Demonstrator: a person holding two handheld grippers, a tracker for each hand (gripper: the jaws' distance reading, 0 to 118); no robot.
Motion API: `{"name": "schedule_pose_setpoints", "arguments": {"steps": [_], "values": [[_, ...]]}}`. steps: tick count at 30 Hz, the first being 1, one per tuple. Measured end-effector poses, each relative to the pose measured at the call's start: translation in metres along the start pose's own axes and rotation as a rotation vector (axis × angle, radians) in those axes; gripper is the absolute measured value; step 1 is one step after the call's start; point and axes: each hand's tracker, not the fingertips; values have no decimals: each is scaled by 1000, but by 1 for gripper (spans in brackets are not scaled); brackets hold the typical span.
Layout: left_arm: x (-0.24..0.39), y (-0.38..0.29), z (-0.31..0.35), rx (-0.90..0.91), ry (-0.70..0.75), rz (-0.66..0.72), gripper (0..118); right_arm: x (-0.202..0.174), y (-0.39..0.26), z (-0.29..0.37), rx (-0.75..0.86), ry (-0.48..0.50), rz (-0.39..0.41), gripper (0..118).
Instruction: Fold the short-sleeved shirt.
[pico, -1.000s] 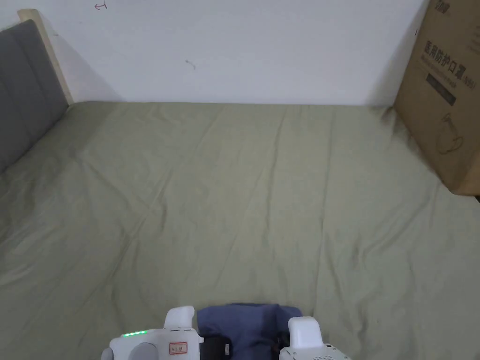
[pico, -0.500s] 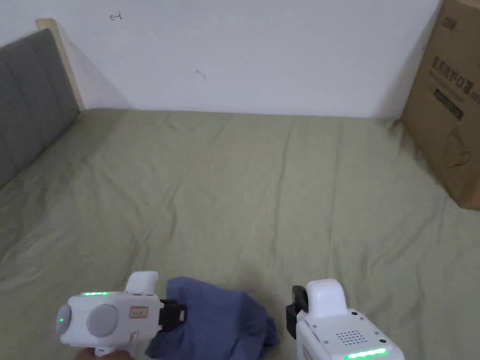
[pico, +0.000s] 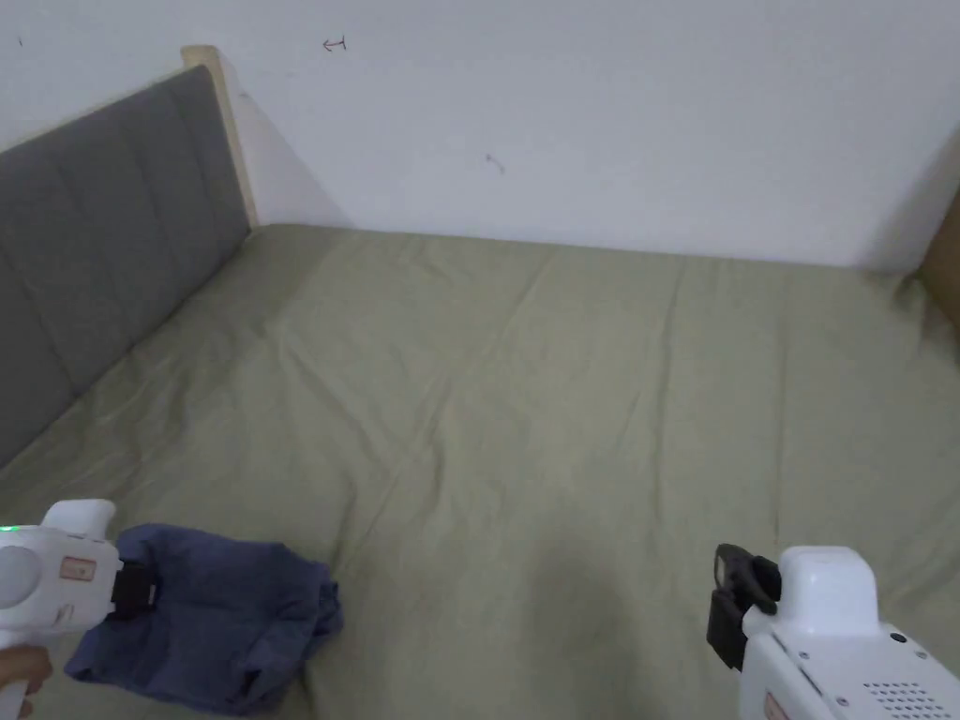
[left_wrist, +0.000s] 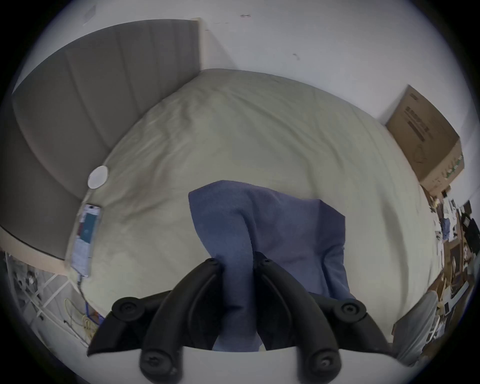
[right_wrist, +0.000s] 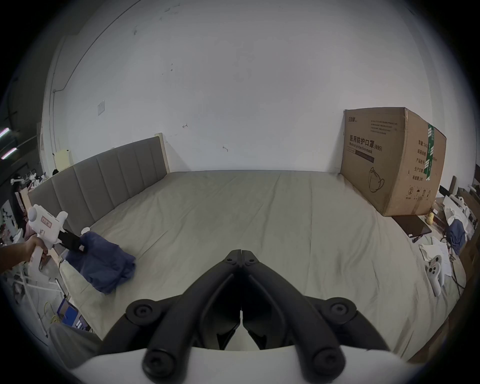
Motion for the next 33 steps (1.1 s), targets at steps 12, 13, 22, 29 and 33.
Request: {"name": "schedule_pose_setpoints", "arguments": {"steps": [12, 13, 22, 29, 33], "values": [[-29, 3, -25, -110, 130, 66, 83, -11, -9, -29, -78, 9, 14, 0], [-30, 5, -26, -109, 124, 77, 85, -11, -9, -28, -77, 10, 14, 0], [9, 20, 58, 159, 76, 76, 85, 9, 16, 6, -5, -22, 1, 0], [86, 24, 166, 509, 67, -2, 85, 30, 58, 53, 154, -60, 22, 0], [135, 18, 216, 710, 41, -43, 85, 39, 81, 83, 249, -95, 49, 0]]}}
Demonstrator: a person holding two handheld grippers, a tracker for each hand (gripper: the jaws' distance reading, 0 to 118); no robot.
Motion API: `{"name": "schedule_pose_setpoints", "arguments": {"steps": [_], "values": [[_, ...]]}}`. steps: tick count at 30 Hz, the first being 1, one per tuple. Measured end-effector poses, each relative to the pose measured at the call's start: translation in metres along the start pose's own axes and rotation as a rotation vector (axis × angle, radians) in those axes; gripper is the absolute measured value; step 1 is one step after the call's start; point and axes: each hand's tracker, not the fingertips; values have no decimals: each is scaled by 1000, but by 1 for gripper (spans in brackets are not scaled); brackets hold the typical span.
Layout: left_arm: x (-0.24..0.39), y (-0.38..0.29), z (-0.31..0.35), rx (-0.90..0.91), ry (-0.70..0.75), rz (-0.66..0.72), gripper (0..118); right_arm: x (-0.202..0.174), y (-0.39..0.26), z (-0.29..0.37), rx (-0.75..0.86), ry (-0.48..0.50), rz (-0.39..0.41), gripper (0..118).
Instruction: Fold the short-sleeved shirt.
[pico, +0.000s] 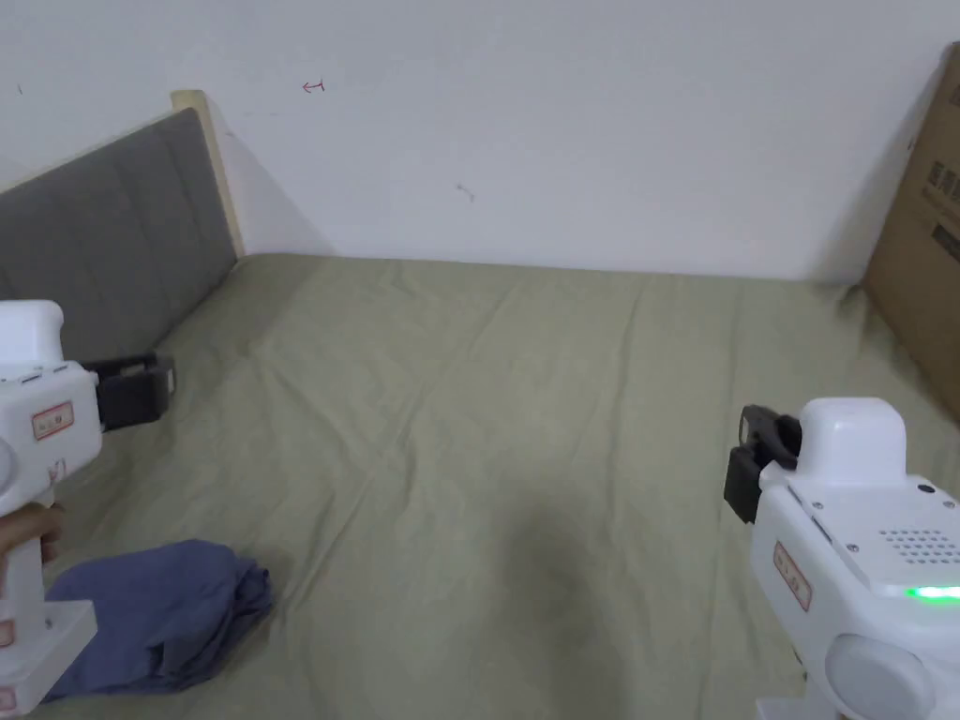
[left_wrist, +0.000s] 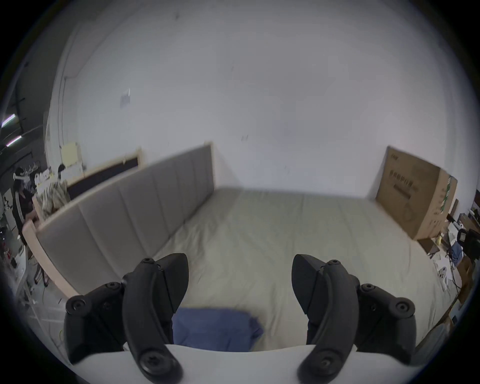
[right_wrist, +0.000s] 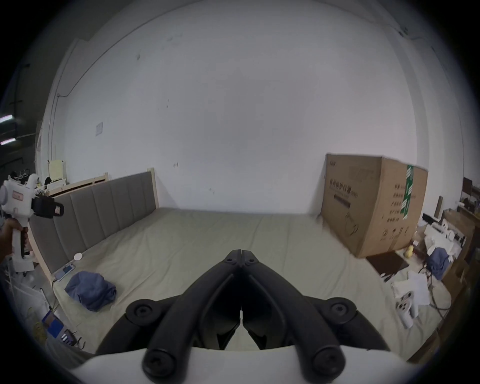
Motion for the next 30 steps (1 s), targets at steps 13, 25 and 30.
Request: {"name": "schedule_pose_setpoints", "arguments": {"steps": [13, 25, 30], "values": [[149, -19, 72, 404, -103, -55, 82, 29, 30, 67, 216, -139, 50, 0], [208, -55, 71, 423, -211, -98, 0, 55, 21, 75, 215, -176, 41, 0], [207, -55, 67, 413, -225, -96, 0, 58, 20, 73, 215, -179, 25, 0]]}}
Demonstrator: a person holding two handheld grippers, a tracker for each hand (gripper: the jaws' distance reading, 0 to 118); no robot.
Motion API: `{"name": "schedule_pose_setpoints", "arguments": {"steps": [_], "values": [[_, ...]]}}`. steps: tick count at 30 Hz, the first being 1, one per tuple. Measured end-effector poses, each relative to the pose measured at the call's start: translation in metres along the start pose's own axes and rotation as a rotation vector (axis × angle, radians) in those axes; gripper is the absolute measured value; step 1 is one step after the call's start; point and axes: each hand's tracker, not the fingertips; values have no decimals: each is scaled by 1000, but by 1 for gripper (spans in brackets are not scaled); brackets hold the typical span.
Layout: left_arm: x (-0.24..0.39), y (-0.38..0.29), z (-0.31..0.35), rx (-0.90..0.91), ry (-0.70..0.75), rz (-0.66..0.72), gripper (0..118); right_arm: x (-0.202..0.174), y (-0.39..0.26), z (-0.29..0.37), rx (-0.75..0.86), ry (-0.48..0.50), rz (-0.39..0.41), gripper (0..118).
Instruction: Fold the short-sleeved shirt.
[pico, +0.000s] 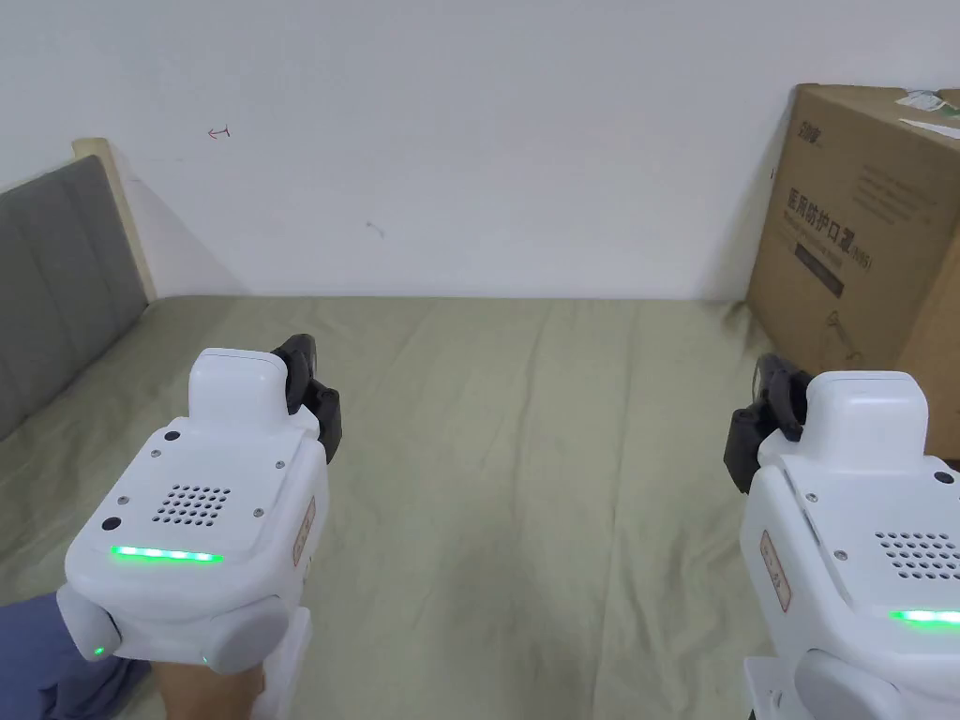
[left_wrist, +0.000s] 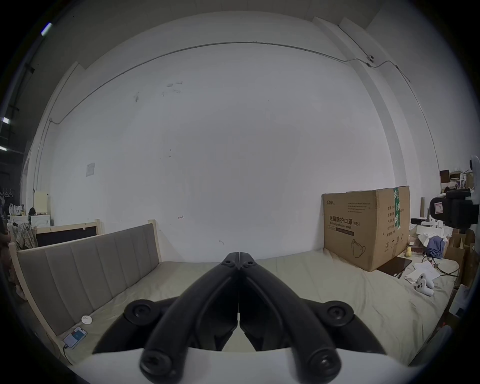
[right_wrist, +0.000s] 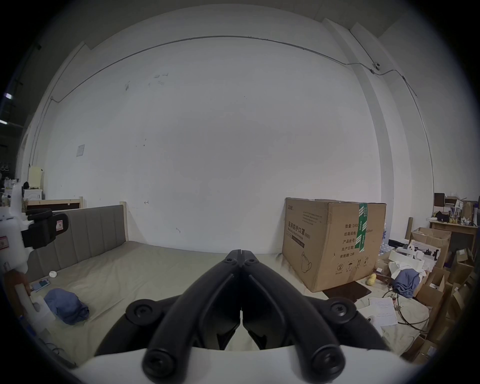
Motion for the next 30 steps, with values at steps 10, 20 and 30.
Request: {"name": "schedule_pose_setpoints", "arguments": {"steps": [10, 20, 30], "values": [[-3, 0, -1, -11, -19, 10, 0, -2, -1, -2, -1, 3, 4, 0], [-4, -2, -1, -17, -21, 12, 0, -5, -1, -2, 0, 9, 8, 0], [-4, -4, -1, -19, -23, 9, 0, -6, -2, -2, -3, 11, 14, 0]]}}
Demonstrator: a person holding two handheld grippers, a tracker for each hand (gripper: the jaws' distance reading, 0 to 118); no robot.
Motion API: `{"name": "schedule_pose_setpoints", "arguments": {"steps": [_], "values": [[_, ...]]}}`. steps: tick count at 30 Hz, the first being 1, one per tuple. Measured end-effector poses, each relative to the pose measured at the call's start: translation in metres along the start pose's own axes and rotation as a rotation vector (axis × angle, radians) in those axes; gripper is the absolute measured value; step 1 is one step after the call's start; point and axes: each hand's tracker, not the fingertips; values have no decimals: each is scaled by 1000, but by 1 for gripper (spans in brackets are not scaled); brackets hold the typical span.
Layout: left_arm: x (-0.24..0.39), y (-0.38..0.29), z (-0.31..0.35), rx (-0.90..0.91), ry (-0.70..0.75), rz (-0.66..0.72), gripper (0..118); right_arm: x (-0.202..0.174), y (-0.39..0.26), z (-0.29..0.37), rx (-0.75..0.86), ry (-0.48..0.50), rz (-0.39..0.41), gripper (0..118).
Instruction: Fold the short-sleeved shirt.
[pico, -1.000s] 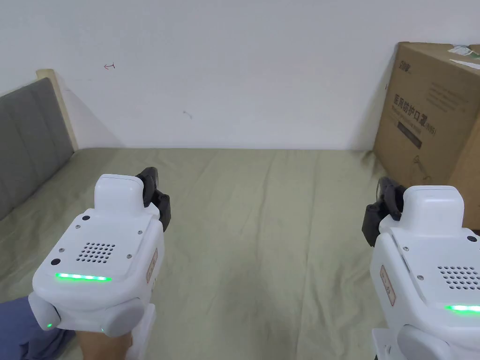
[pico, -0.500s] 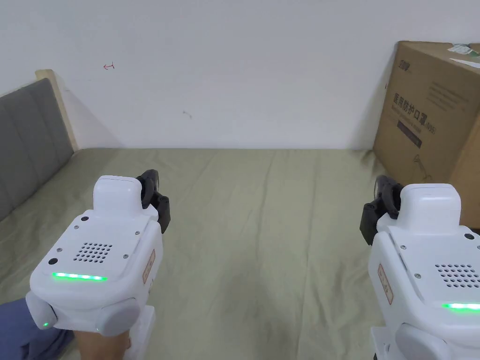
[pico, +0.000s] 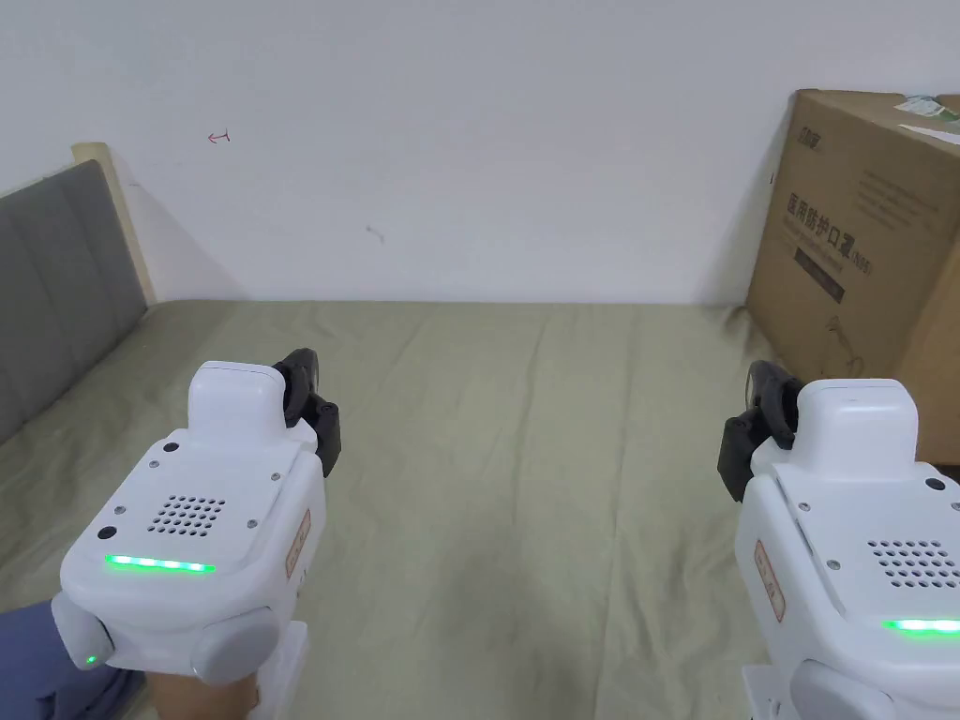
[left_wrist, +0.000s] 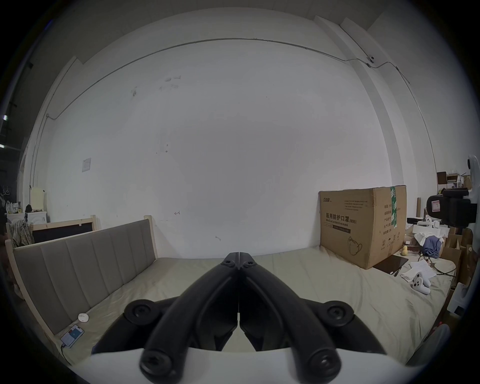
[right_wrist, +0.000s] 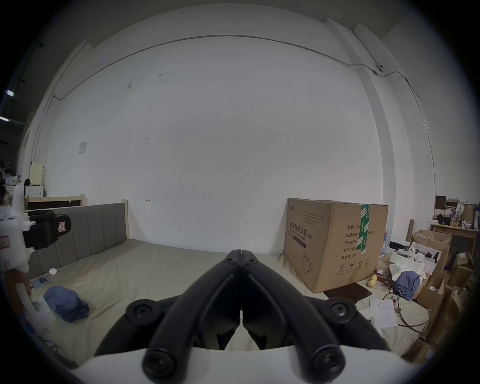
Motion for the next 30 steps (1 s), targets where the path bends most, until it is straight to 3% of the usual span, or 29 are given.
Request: {"name": "schedule_pose_setpoints", "arguments": {"steps": [30], "values": [[-4, -5, 0, 1, 14, 15, 0, -2, -2, 0, -3, -1, 1, 0]]}}
